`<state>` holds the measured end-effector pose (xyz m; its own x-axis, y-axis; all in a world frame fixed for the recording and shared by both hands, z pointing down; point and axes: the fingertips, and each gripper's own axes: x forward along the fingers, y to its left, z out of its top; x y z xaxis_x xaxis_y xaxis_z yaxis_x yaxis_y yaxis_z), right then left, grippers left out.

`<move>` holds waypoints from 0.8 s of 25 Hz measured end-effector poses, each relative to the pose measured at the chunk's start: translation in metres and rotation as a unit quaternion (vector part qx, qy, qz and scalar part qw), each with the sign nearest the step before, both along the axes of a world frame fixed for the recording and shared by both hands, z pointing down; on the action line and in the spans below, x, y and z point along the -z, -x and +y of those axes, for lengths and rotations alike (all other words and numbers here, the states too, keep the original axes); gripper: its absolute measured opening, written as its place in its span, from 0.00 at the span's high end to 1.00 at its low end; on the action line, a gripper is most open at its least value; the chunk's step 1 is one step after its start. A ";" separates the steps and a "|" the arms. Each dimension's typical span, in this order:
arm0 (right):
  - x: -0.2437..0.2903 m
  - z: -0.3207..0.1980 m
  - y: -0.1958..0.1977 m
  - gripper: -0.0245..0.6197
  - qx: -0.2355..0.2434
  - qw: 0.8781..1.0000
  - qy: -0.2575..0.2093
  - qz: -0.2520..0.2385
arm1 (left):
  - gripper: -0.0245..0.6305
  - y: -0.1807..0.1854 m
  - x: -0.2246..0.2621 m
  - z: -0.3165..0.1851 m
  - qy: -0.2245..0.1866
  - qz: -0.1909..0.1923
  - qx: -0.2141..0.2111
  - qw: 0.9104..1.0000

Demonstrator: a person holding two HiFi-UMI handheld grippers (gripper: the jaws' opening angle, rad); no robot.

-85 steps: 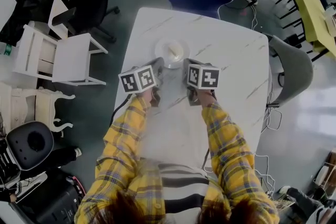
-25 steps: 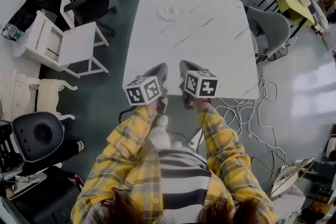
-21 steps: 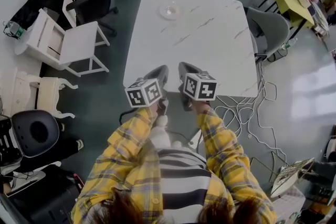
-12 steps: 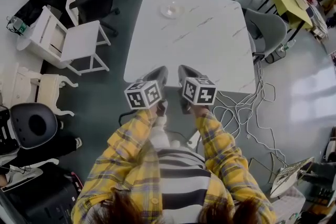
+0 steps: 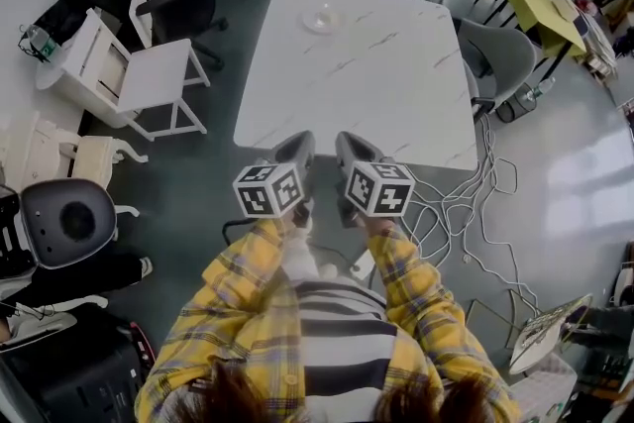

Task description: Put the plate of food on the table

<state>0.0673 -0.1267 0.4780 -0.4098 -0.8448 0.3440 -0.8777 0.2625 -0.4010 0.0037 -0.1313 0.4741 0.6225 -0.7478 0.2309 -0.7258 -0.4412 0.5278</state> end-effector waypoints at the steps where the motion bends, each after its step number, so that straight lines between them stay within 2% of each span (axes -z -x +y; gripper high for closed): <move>1: 0.000 0.003 -0.001 0.96 -0.001 1.000 -0.002 -0.001 | 0.97 0.001 0.001 0.003 -0.002 0.001 0.002 1.000; 20: 0.022 0.040 -0.014 0.96 -0.016 0.999 -0.042 -0.006 | 0.97 0.011 0.024 0.031 -0.039 -0.004 0.015 0.999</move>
